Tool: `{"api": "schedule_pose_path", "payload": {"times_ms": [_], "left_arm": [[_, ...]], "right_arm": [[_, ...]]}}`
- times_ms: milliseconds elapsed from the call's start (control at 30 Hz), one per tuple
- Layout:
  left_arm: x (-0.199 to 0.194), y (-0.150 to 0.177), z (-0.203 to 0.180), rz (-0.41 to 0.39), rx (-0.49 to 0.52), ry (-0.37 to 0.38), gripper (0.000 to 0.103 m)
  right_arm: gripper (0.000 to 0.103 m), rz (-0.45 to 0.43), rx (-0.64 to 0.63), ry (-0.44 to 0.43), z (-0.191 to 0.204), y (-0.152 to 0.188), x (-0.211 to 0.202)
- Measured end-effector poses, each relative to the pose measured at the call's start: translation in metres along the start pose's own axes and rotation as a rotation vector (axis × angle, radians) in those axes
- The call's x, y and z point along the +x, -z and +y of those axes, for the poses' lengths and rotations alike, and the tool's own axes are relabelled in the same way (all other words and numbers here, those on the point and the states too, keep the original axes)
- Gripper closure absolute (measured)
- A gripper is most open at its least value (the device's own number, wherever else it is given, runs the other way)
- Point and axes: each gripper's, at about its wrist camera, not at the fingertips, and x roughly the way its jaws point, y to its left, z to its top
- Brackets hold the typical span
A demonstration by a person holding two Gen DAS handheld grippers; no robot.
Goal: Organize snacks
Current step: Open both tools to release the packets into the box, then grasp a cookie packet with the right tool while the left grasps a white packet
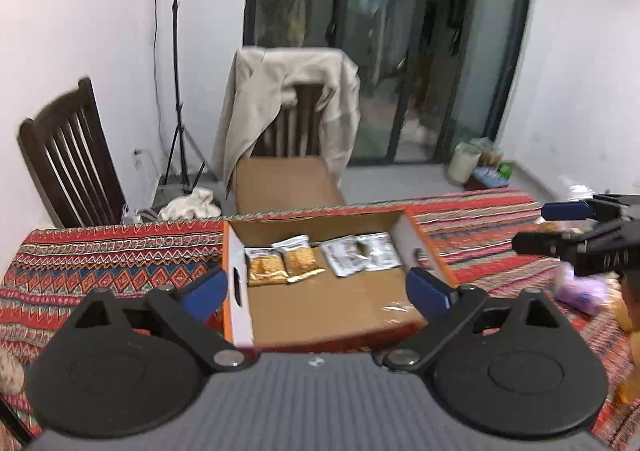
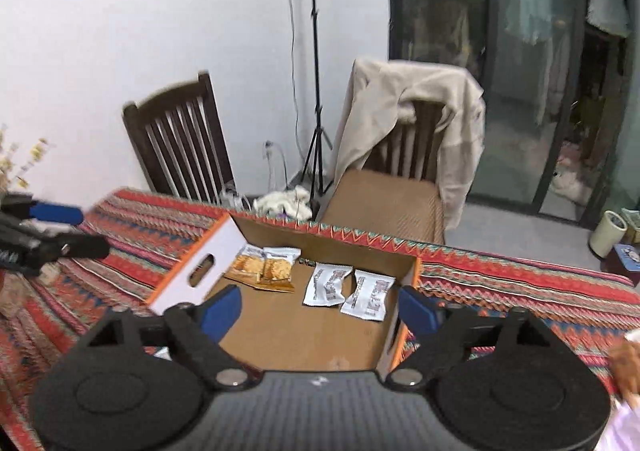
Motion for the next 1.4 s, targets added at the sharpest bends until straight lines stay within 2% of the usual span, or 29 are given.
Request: {"api": "schedule_pose_path", "payload": {"times_ms": [67,167,300,400,500,633,733,833,967,1067,1167,1233,1333,1400], "left_arm": [[-0.036,0.029,-0.007,-0.034,-0.01,0.043,0.003],[-0.077,0.073,-0.018,-0.074,-0.015,0.05,0.003],[-0.123,0.137,-0.031,-0.15,-0.005,0.02,0.0],[-0.148,0.185,-0.04,-0.196,-0.001,-0.042,0.0],[-0.166,0.229,-0.044,-0.191,-0.049,-0.074,0.0],[-0.174,0.28,-0.047,-0.135,-0.136,-0.079,0.0],[-0.169,0.307,-0.056,-0.056,-0.1,-0.13,0.0],[-0.158,0.32,-0.058,0.014,-0.081,-0.162,0.0],[-0.139,0.321,-0.061,0.041,-0.083,-0.149,0.0],[-0.116,0.314,-0.06,0.046,-0.083,-0.114,0.0],[-0.087,0.303,-0.059,0.066,-0.108,-0.09,0.0],[-0.069,0.296,-0.06,0.056,-0.107,-0.07,0.0],[-0.037,0.285,-0.056,0.062,-0.122,-0.063,0.0],[-0.013,0.278,-0.05,0.079,-0.159,-0.078,0.0]], "right_arm": [[0.004,-0.041,0.027,-0.012,0.002,0.012,-0.037],[0.003,-0.095,0.044,-0.042,0.006,0.041,-0.092],[0.0,-0.182,0.01,-0.052,0.018,0.092,-0.155],[0.0,-0.267,-0.047,-0.07,0.03,0.141,-0.193],[0.0,-0.323,-0.103,-0.087,0.044,0.193,-0.216],[0.0,-0.371,-0.176,-0.083,0.067,0.264,-0.228],[0.0,-0.363,-0.207,-0.052,0.077,0.311,-0.217],[0.0,-0.341,-0.176,0.021,0.077,0.345,-0.197],[0.0,-0.25,-0.049,-0.015,0.06,0.37,-0.171],[0.0,-0.212,-0.007,-0.024,0.045,0.378,-0.161],[0.0,-0.219,0.023,-0.007,0.037,0.376,-0.151],[0.002,-0.219,0.067,-0.028,0.031,0.371,-0.139],[0.013,-0.207,0.126,-0.047,0.021,0.36,-0.119],[0.015,-0.187,0.114,-0.046,0.018,0.353,-0.103]]}}
